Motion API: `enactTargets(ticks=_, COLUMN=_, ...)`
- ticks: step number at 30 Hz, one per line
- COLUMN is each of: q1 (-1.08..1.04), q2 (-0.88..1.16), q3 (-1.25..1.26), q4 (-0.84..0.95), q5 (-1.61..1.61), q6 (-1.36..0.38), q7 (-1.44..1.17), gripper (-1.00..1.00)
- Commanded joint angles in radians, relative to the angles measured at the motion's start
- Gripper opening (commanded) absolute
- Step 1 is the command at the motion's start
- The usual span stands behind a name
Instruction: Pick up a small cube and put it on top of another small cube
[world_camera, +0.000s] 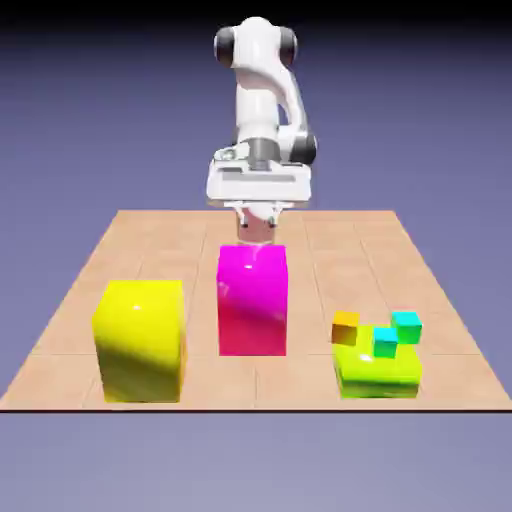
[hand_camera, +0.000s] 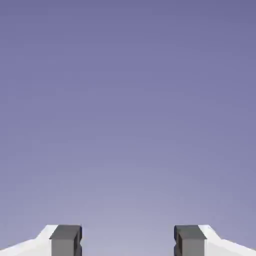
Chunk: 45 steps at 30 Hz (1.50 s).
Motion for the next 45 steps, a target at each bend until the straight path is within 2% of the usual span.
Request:
enactTargets(ticks=1, q1=-0.035, q2=0.022, q3=-0.026, q4=0.01, q5=0.015, q6=-0.018, q7=0.038, gripper=0.0)
enactTargets(ticks=15, q1=-0.513, q2=0.439, q3=-0.278, q4=0.147, q5=0.302, q6=-0.28, q7=0.646, gripper=0.0)
enactTargets(ticks=21, q1=-0.612, q2=0.657, q3=-0.199, q4=0.18, q5=0.446, q6=-0.359, q7=0.865, gripper=0.0)
enactTargets(ticks=25, q1=-0.659, q2=0.729, q3=-0.206, q4=0.173, q5=0.441, q6=-0.362, q7=0.873, gripper=0.0)
enactTargets(ticks=32, q1=-0.744, q2=0.947, q3=-0.059, q4=0.22, q5=0.647, q6=-0.201, q7=0.712, gripper=0.0)
enactTargets(ticks=33, q1=-0.744, q2=0.947, q3=-0.059, q4=0.22, q5=0.647, q6=-0.201, q7=0.712, gripper=-1.0)
enactTargets(ticks=40, q1=-0.659, q2=0.729, q3=-0.206, q4=0.173, q5=0.442, q6=-0.362, q7=0.873, gripper=-1.0)
enactTargets(ticks=45, q1=-0.504, q2=0.626, q3=-0.374, q4=0.184, q5=0.224, q6=-0.306, q7=0.892, gripper=-1.0)
